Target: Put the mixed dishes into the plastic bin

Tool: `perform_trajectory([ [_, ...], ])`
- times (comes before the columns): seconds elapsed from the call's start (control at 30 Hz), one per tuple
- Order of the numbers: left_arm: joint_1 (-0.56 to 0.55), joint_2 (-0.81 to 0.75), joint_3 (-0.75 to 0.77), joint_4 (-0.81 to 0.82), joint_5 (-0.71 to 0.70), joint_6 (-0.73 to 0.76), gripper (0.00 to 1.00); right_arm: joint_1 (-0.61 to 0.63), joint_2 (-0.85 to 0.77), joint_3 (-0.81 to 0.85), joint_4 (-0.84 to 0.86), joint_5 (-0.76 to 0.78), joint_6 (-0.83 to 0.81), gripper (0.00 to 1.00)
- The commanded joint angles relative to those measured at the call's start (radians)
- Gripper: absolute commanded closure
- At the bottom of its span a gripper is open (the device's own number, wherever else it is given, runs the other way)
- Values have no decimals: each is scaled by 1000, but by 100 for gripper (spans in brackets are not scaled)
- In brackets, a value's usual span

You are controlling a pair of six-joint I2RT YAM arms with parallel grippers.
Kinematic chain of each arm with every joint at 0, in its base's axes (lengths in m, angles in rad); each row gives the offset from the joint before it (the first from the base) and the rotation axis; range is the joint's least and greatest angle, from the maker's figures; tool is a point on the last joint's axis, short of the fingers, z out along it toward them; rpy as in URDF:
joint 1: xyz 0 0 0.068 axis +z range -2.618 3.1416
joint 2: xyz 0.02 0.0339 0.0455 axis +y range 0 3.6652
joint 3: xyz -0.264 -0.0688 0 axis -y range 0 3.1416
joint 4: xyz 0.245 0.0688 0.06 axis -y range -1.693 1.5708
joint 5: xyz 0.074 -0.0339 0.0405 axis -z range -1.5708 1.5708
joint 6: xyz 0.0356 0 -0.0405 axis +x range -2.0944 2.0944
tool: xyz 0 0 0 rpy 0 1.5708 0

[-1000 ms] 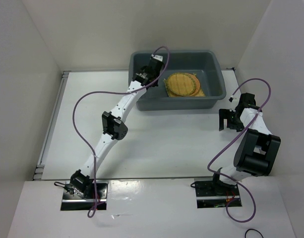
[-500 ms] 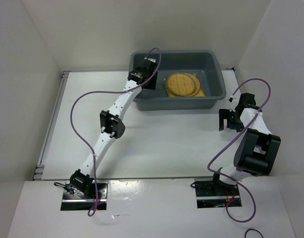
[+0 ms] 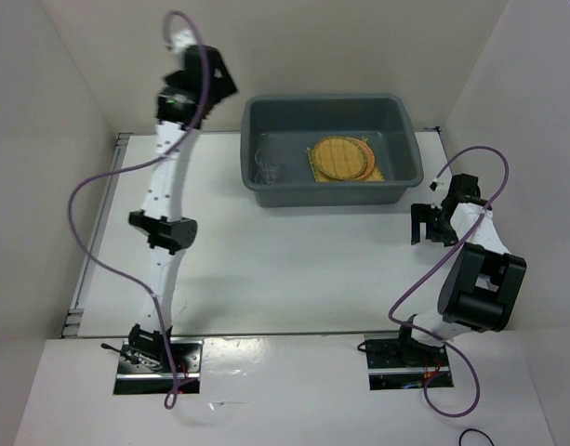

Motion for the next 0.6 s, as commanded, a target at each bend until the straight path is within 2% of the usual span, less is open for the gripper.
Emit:
perform_trajectory([
  [0.0, 94, -125, 37, -156, -99, -114, 0, 5, -62, 16, 7, -1, -9, 2],
  [0.1, 94, -175, 37, -251, -155, -94, 0, 5, -62, 16, 7, -1, -9, 2],
  [0.2, 135, -269, -81, -252, -101, -129, 0, 5, -62, 16, 7, -1, -9, 2],
  [0.3, 173, -301, -43, -252, -75, -110, 0, 5, -62, 16, 7, -1, -9, 2],
  [0.37, 210, -301, 43, -252, -54, -87, 0, 5, -71, 16, 7, -11, -9, 2],
  [0.57, 155, -370, 20, -252, -159, -38, 0, 5, -71, 16, -3, -30, -18, 2],
])
